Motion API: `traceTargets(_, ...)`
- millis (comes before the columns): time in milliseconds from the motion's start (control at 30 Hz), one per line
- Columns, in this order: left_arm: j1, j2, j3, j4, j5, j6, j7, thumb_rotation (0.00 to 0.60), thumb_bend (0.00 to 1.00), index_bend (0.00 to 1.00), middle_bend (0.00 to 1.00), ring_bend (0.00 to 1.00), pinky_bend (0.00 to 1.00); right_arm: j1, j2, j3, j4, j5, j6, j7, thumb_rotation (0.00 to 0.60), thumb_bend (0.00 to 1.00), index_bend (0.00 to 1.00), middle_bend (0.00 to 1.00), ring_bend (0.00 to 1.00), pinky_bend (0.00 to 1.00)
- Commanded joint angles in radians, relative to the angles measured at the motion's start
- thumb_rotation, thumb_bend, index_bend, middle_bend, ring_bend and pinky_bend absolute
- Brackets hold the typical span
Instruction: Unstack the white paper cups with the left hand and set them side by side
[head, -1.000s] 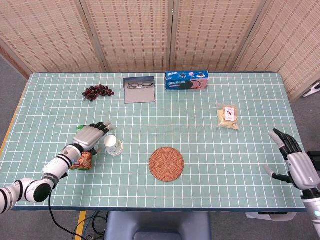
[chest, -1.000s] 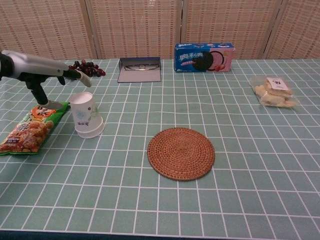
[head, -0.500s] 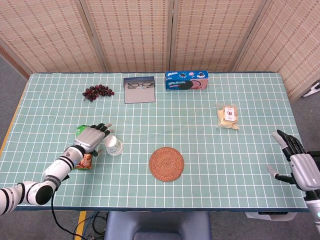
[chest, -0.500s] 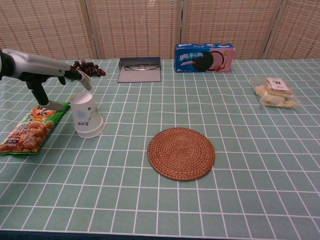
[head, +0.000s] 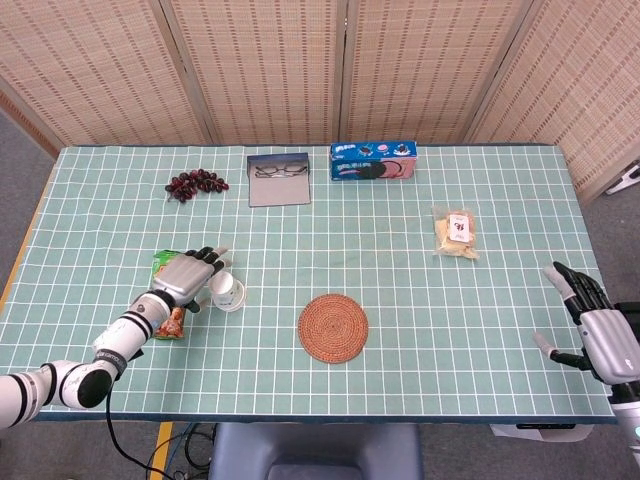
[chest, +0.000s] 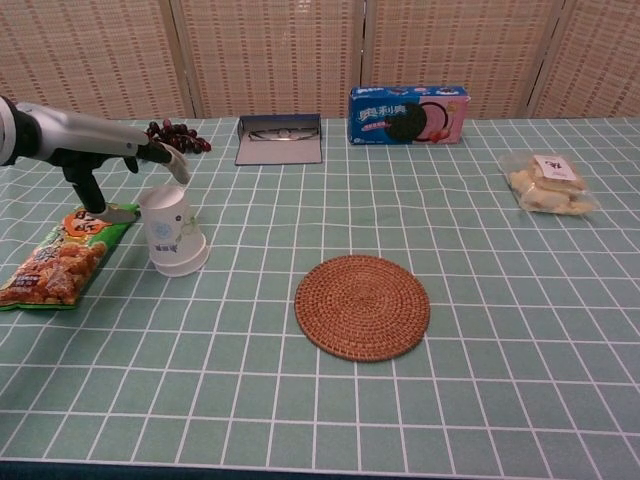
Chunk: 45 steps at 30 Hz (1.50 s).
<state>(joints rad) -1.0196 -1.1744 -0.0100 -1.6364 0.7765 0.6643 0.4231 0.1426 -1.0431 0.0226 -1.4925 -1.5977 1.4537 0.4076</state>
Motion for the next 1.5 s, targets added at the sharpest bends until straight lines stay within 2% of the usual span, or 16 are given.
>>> traceTargets(33, -0.003, -0.004, 0.001, 0.004, 0.001, -0.001, -0.003, 0.600, 0.41, 0.18, 0.00, 0.00, 0.13, 0.000, 0.001, 0.000, -0.001, 0.001, -0.001, -0.001, 0.600, 0.25, 0.00, 0.00, 0.00, 0.00)
traceTargets(1100, -0.024, -0.026, 0.007, 0.044, 0.021, -0.014, -0.057, 0.600, 0.41, 0.34, 0.00, 0.00, 0.13, 0.005, 0.004, -0.004, -0.008, 0.009, -0.023, -0.018, 0.600, 0.25, 0.00, 0.00, 0.00, 0.00)
traceTargets(1500, -0.046, -0.004, 0.011, 0.008, -0.011, 0.005, -0.028, 0.600, 0.41, 0.35, 0.00, 0.00, 0.13, 0.010, 0.006, -0.005, -0.004, 0.010, -0.032, -0.011, 0.600, 0.25, 0.00, 0.00, 0.00, 0.00)
